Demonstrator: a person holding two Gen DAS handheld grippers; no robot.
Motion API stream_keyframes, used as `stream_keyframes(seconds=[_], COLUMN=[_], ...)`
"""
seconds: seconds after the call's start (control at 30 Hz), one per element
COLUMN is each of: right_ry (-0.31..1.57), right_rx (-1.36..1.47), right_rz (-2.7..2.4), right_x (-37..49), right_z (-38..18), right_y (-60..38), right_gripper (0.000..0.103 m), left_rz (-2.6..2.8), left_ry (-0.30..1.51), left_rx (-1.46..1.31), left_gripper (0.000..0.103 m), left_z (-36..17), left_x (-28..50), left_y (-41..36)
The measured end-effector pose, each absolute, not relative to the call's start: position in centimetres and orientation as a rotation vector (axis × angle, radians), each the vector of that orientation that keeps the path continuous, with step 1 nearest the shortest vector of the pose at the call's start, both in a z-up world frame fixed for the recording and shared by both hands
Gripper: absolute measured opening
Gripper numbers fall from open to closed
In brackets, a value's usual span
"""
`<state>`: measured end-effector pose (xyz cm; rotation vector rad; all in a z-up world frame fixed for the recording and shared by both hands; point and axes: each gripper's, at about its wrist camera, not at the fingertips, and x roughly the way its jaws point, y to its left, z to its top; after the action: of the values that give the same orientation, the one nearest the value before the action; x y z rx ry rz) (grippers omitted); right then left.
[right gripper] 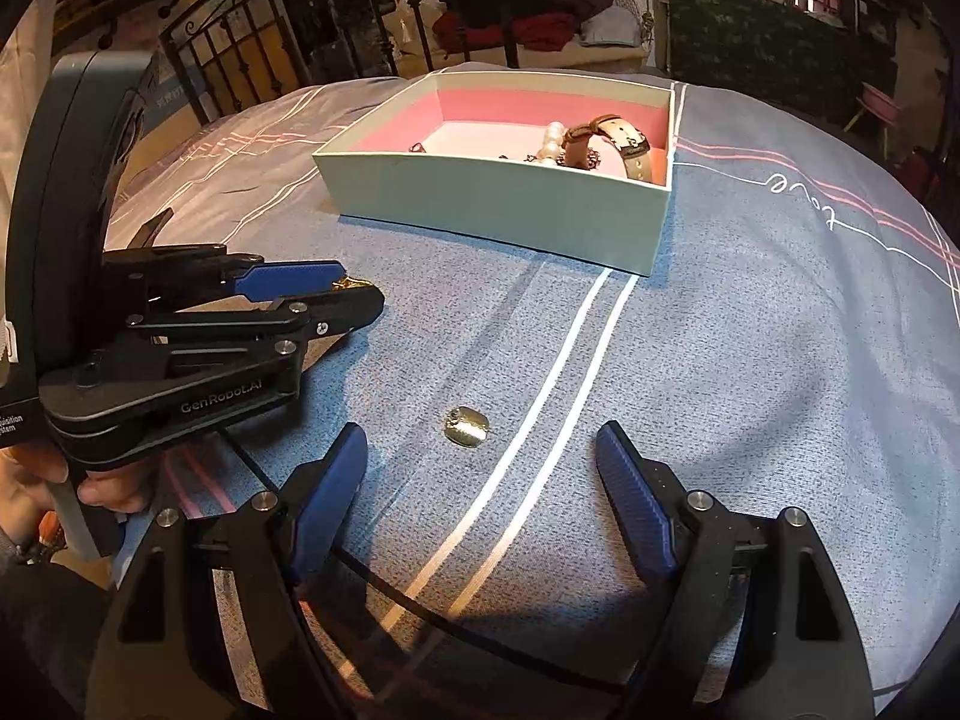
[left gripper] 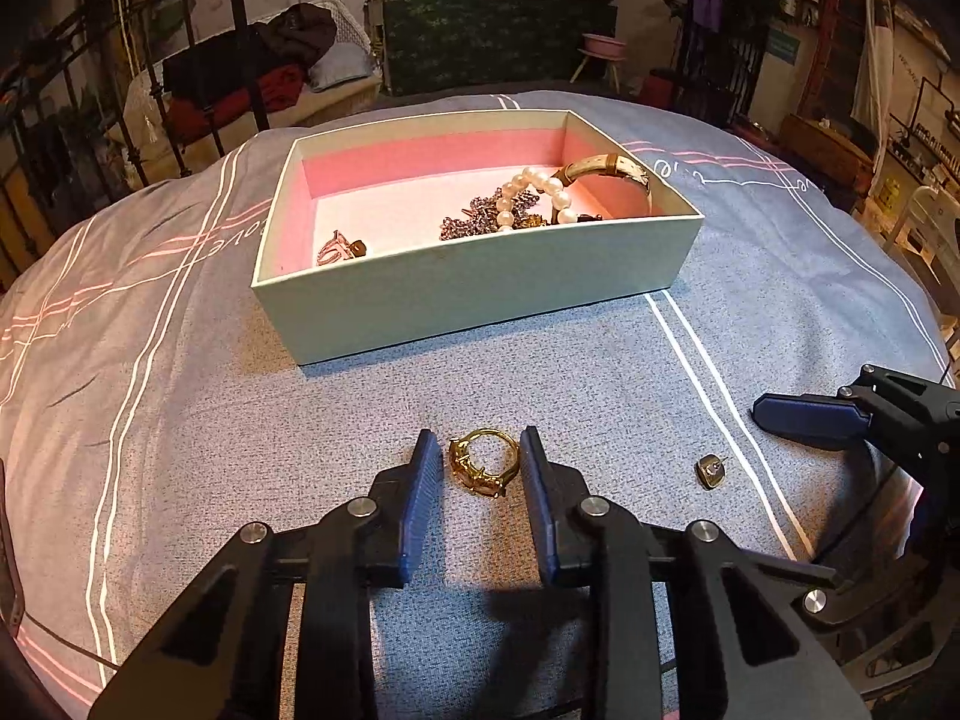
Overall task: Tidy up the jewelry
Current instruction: 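Lower the left tool to the gold ring while the right tool lowers to the small gold charm, then close the left tool on the gold ring while the right tool closes on the gold charm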
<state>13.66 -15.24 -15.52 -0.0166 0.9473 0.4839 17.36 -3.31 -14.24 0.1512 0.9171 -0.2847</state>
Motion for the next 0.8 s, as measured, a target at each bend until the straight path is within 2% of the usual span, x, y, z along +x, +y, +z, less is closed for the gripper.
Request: stream_keyframes(seconds=[0.03,0.1,0.23,0.3,0.33,0.43,0.6,0.8], right_ry=[0.948,0.947,0.947,0.948,0.947,0.945,0.945,0.943], right_rx=[-0.025,-0.045,-0.031,-0.027,-0.026,-0.028,-0.021,-0.015], right_rz=[0.495,0.502,0.511,0.516,0.519,0.536,0.542,0.534], right_x=[13.6,13.8,14.2,14.4,14.5,14.3,14.3,14.0], right_z=[-15.6,-15.6,-15.5,-15.5,-15.5,-15.4,-15.4,-15.4], right_y=[-14.9,-14.6,-14.7,-14.7,-14.7,-14.5,-14.3,-14.4], right_gripper=[0.069,0.065,0.042,0.036,0.03,0.022,0.015,0.018], left_rz=[-0.283,-0.288,-0.297,-0.3,-0.299,-0.294,-0.291,-0.291], left_ry=[0.917,0.919,0.923,0.928,0.93,0.934,0.935,0.935], left_rx=[0.146,0.132,0.098,0.08,0.074,0.069,0.063,0.063], left_gripper=[0.025,0.025,0.025,0.025,0.025,0.025,0.025,0.025], left_z=[-14.2,-14.2,-14.1,-14.1,-14.1,-14.0,-14.0,-14.0], left_x=[17.4,17.5,17.5,17.5,17.5,17.3,17.1,17.0], left_y=[-3.2,-3.1,-2.7,-2.4,-2.3,-2.1,-2.0,-1.9])
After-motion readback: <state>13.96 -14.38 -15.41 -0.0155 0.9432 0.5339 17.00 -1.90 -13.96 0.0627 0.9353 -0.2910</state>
